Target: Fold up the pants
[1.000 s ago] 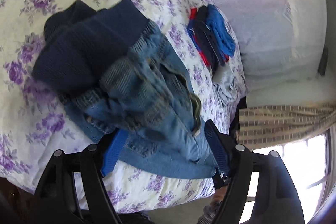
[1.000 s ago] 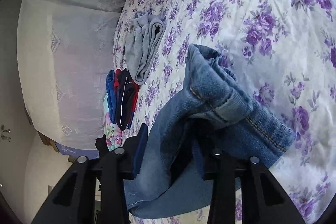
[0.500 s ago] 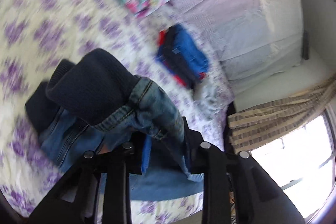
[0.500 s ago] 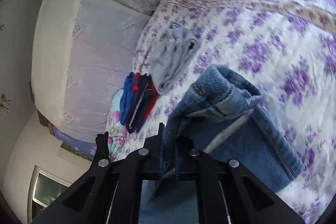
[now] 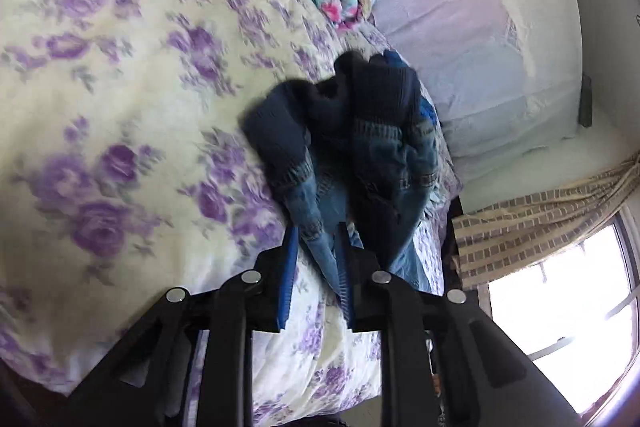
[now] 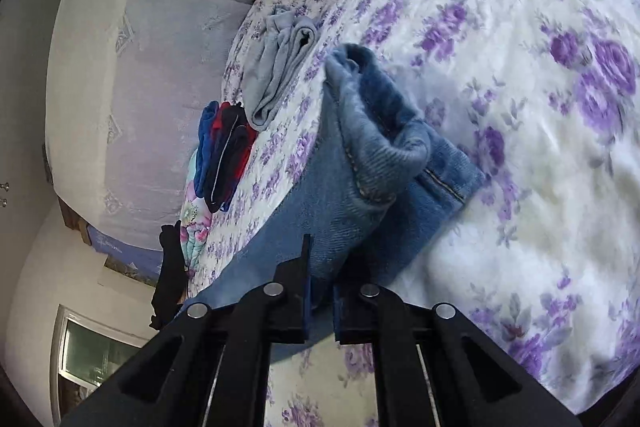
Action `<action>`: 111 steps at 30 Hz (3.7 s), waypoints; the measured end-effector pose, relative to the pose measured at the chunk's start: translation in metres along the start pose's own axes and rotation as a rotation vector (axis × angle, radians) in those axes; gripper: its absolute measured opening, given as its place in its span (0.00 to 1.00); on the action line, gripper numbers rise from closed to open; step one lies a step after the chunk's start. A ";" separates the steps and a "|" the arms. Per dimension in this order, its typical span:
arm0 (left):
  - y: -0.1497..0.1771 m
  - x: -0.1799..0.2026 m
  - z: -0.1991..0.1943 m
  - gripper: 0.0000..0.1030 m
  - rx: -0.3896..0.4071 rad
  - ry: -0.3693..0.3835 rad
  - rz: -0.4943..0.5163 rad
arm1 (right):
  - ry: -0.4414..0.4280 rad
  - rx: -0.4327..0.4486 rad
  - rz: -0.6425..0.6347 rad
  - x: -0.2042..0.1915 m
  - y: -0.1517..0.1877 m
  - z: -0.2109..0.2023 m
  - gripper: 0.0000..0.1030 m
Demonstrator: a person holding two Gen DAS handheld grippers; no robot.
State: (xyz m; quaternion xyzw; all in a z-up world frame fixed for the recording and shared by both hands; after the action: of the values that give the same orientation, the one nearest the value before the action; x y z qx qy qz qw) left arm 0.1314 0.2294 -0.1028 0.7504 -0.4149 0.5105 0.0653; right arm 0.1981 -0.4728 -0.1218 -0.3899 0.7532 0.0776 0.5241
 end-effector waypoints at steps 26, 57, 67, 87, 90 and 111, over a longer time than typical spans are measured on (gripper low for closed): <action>-0.057 0.117 0.058 0.13 0.031 -0.063 0.130 | -0.055 -0.003 -0.001 -0.022 -0.012 -0.007 0.07; -0.010 0.016 -0.045 0.62 0.132 -0.170 0.106 | 0.031 -0.061 -0.010 0.025 0.004 -0.024 0.14; -0.012 0.137 0.009 0.58 0.069 -0.052 0.437 | 0.001 0.144 -0.173 -0.050 -0.003 -0.063 0.56; -0.003 0.109 0.027 0.50 0.124 -0.098 0.477 | 0.039 0.151 -0.147 -0.026 -0.023 -0.032 0.51; 0.020 0.121 0.028 0.66 0.132 -0.188 0.594 | 0.086 0.198 -0.190 -0.036 -0.022 -0.039 0.56; 0.021 0.087 0.038 0.48 0.122 -0.241 0.455 | 0.099 0.153 -0.088 0.011 -0.029 -0.015 0.07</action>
State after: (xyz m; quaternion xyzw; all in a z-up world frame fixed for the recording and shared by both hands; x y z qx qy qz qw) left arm 0.1552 0.1474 -0.0563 0.6957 -0.5463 0.4428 -0.1464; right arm 0.2043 -0.5062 -0.1164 -0.3850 0.7639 -0.0224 0.5175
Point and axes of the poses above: each gripper's, at about its wrist camera, not at the fingertips, and z roughly the way its jaws point, x to its right, y to its underside, the point moved 5 cm from there along z, roughly the way its jaws point, and after that the axes turned 4 degrees about z, right-handed, at the moved point
